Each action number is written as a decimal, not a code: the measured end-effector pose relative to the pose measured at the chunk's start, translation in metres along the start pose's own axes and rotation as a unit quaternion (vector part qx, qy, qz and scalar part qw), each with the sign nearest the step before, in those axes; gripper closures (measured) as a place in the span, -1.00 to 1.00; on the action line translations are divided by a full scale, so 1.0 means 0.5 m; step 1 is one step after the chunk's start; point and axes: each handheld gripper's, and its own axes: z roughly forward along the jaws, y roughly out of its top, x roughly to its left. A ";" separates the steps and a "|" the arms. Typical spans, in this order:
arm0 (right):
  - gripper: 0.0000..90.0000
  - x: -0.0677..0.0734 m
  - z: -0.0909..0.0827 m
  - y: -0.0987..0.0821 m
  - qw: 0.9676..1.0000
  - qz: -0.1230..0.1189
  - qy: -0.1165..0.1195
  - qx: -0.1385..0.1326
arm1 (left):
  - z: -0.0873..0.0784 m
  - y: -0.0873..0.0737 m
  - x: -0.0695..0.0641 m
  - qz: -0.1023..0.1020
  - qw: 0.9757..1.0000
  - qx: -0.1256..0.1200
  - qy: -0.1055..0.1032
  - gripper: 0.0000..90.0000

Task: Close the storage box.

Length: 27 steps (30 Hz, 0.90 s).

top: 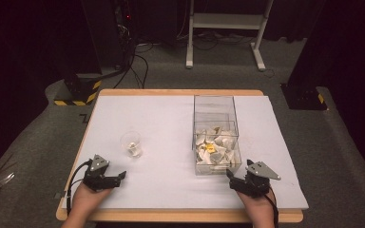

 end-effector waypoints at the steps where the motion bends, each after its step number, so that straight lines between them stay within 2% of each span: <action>1: -0.65 -0.001 0.001 0.000 1.000 0.000 -0.001 0.000 | 0.000 0.000 0.000 0.000 1.000 0.000 0.000 -0.62; 16: -0.63 -0.005 0.030 0.012 1.000 0.017 -0.003 -0.002 | 0.000 -0.001 -0.002 -0.004 1.000 -0.002 0.002 -0.61; 21: -0.61 -0.016 0.044 0.017 1.000 0.029 0.000 -0.001 | 0.000 -0.001 -0.002 0.000 1.000 -0.002 0.004 -0.61; 27: -0.61 -0.025 0.064 0.024 0.999 0.037 -0.008 0.000 | 0.000 0.000 -0.001 -0.001 1.000 -0.002 0.003 -0.60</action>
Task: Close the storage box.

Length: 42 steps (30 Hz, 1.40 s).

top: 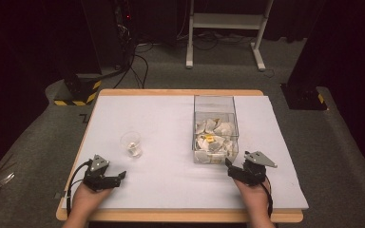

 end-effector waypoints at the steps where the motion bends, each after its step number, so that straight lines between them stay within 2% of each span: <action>1: -0.61 -0.001 0.003 0.001 1.000 0.000 -0.001 -0.002 | 0.000 0.000 0.000 0.000 1.000 0.000 0.000 -0.60; 13: -0.61 -0.007 0.028 0.013 1.000 0.006 -0.004 -0.005 | 0.000 0.000 0.001 0.001 1.000 0.000 0.002 -0.59; 18: -0.61 -0.004 0.037 0.020 1.000 -0.005 -0.006 -0.007 | -0.001 0.000 0.002 -0.001 1.000 -0.001 0.001 -0.58; 25: -0.61 -0.007 0.053 0.029 1.000 -0.002 -0.011 -0.010 | -0.001 0.000 0.001 -0.003 1.000 -0.001 0.000 -0.57; 28: -0.61 -0.010 0.059 0.032 1.000 0.008 -0.014 -0.008 | -0.001 0.000 0.001 -0.003 1.000 -0.001 0.000 -0.57; 42: -0.60 -0.021 0.093 0.049 1.000 0.010 -0.019 -0.009 | -0.001 -0.001 0.001 -0.005 1.000 -0.002 0.001 -0.56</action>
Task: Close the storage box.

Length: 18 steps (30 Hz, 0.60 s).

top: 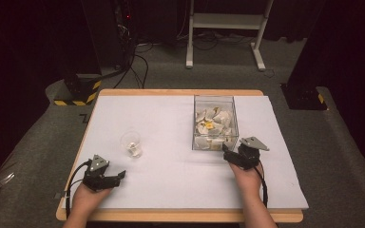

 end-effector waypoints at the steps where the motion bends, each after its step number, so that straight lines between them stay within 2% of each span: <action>1: -0.60 0.000 0.003 0.001 1.000 0.004 -0.002 0.002 | 0.000 0.000 0.000 0.000 1.000 0.000 0.000 -0.56; 18: -0.61 -0.013 0.030 0.013 1.000 0.020 -0.015 0.004 | 0.000 0.000 -0.001 -0.002 1.000 -0.002 0.002 -0.55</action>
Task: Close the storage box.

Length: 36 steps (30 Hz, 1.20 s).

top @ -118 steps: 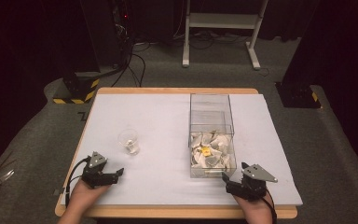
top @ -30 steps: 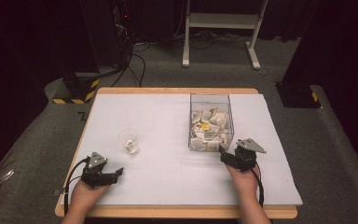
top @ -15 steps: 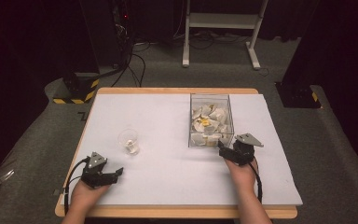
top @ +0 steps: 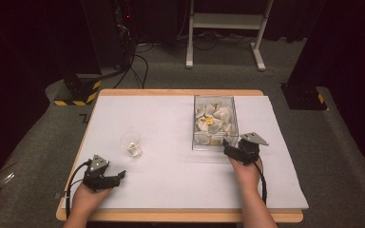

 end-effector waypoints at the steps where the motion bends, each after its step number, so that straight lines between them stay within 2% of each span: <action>1: -0.61 -0.001 0.002 0.000 1.000 0.000 0.000 0.000 | 0.000 0.000 0.000 0.000 1.000 0.000 0.000 -0.55; 5: -0.62 -0.003 0.010 -0.001 1.000 0.003 0.004 0.004 | 0.000 0.000 0.000 0.002 1.000 0.001 0.003 -0.54; 9: -0.62 0.001 0.012 0.001 1.000 -0.009 0.006 0.004 | 0.000 0.000 0.000 0.001 1.000 0.001 0.002 -0.54; 16: -0.54 0.007 0.000 0.004 1.000 -0.007 0.010 0.007 | -0.001 0.000 -0.002 0.004 1.000 0.002 0.005 -0.54; 19: -0.54 0.008 -0.012 0.003 1.000 -0.008 0.016 0.005 | -0.001 0.000 -0.002 0.004 1.000 0.002 0.005 -0.54; 22: -0.54 0.008 -0.029 -0.002 1.000 -0.018 0.019 0.005 | -0.001 0.000 -0.002 0.003 1.000 0.001 0.004 -0.54; 28: -0.55 -0.011 -0.074 -0.023 0.999 -0.020 0.023 0.011 | -0.002 -0.001 -0.003 0.004 1.000 0.002 0.007 -0.54; 36: -0.55 -0.046 -0.121 -0.059 0.999 -0.022 0.002 0.030 | -0.002 -0.001 -0.003 0.005 1.000 0.002 0.007 -0.54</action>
